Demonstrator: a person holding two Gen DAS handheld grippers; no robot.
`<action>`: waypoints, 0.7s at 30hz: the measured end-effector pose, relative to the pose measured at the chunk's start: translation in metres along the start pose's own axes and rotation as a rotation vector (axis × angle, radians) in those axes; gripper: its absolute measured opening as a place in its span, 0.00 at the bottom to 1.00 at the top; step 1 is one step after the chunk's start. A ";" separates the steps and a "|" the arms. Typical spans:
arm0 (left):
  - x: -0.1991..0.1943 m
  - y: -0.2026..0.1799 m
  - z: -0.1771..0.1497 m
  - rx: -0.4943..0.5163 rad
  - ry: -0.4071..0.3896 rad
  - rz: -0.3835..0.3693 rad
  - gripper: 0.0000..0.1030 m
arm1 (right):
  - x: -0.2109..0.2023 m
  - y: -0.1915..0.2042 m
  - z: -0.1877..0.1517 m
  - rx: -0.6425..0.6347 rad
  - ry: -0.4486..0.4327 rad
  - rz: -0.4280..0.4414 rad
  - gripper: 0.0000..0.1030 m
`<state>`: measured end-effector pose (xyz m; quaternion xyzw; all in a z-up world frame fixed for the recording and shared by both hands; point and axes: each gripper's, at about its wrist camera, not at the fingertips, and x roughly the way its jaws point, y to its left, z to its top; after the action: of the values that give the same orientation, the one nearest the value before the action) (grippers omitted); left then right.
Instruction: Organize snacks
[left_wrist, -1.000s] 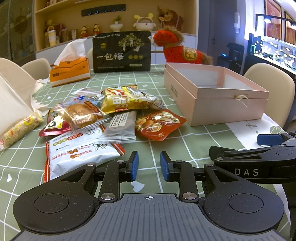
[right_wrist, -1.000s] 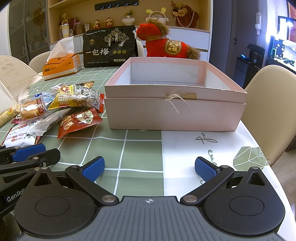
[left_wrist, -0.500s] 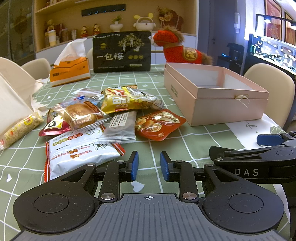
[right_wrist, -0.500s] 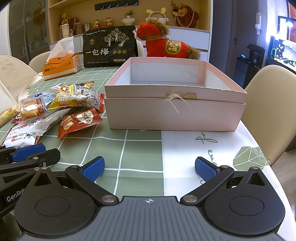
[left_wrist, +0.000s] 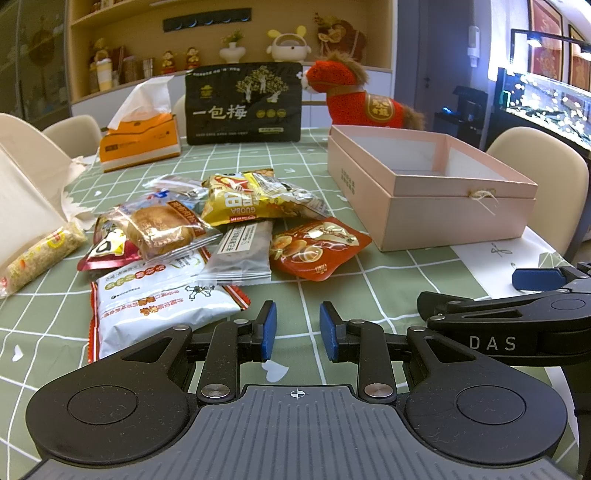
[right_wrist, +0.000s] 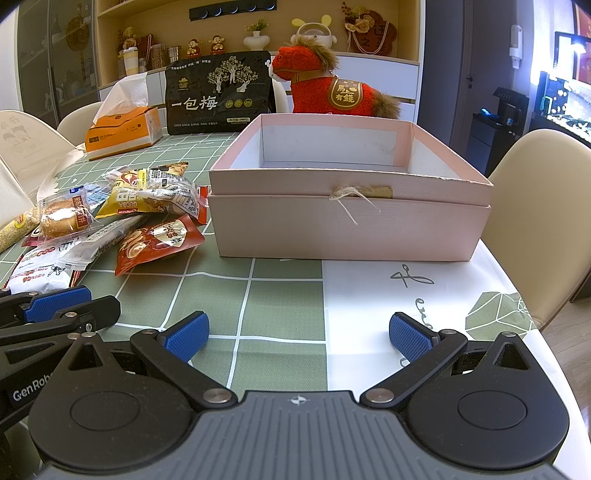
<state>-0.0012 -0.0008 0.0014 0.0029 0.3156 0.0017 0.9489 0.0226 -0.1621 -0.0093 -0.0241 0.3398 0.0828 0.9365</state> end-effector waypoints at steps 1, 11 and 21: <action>0.000 0.000 0.000 -0.001 0.000 -0.001 0.30 | 0.000 0.000 0.000 0.000 0.000 0.000 1.00; 0.001 -0.001 0.000 0.007 0.000 0.006 0.30 | 0.000 0.000 0.000 0.000 0.000 0.000 1.00; 0.001 -0.002 0.000 0.008 0.000 0.007 0.30 | 0.000 0.000 0.000 0.000 0.000 0.000 1.00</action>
<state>-0.0007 -0.0024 0.0010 0.0078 0.3155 0.0037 0.9489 0.0227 -0.1620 -0.0095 -0.0240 0.3398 0.0828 0.9365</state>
